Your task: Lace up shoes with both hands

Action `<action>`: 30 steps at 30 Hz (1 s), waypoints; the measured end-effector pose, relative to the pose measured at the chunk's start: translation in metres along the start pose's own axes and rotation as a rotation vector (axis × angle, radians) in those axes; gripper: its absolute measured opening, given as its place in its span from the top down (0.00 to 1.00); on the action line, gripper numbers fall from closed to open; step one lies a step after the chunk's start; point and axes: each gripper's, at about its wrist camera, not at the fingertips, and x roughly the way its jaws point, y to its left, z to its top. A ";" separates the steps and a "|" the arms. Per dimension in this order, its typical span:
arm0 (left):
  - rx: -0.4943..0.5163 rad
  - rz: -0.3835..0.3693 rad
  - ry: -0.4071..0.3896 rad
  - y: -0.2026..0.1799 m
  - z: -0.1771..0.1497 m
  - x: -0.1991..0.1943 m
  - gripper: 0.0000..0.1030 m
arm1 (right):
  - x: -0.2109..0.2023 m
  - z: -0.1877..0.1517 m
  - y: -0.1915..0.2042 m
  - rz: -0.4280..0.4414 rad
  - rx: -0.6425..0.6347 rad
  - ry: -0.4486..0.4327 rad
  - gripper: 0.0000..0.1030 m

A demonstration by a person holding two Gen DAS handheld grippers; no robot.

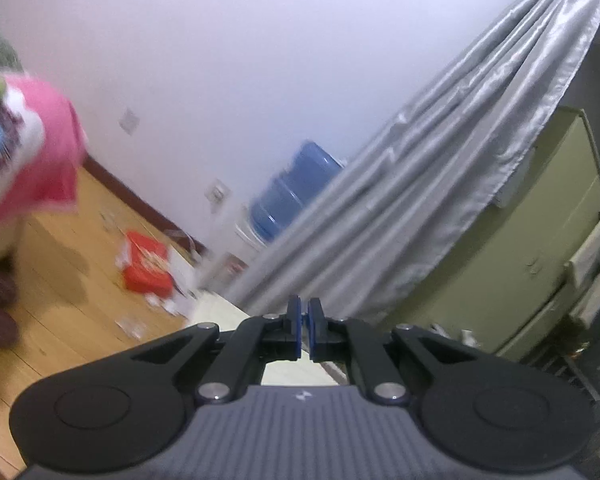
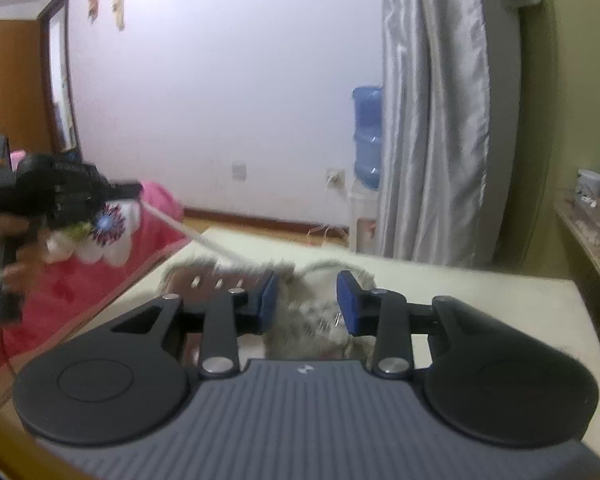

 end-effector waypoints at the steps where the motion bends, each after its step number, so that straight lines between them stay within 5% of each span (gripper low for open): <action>1: 0.028 0.021 -0.024 -0.002 0.003 -0.009 0.97 | 0.001 -0.002 0.003 -0.015 -0.019 0.003 0.68; 15: 0.230 0.233 -0.154 -0.009 0.027 -0.073 0.96 | 0.001 -0.018 0.022 -0.200 -0.090 -0.011 0.73; 30: 0.182 0.578 -0.316 0.071 0.072 -0.209 0.95 | 0.003 -0.026 0.012 -0.212 -0.055 -0.030 0.76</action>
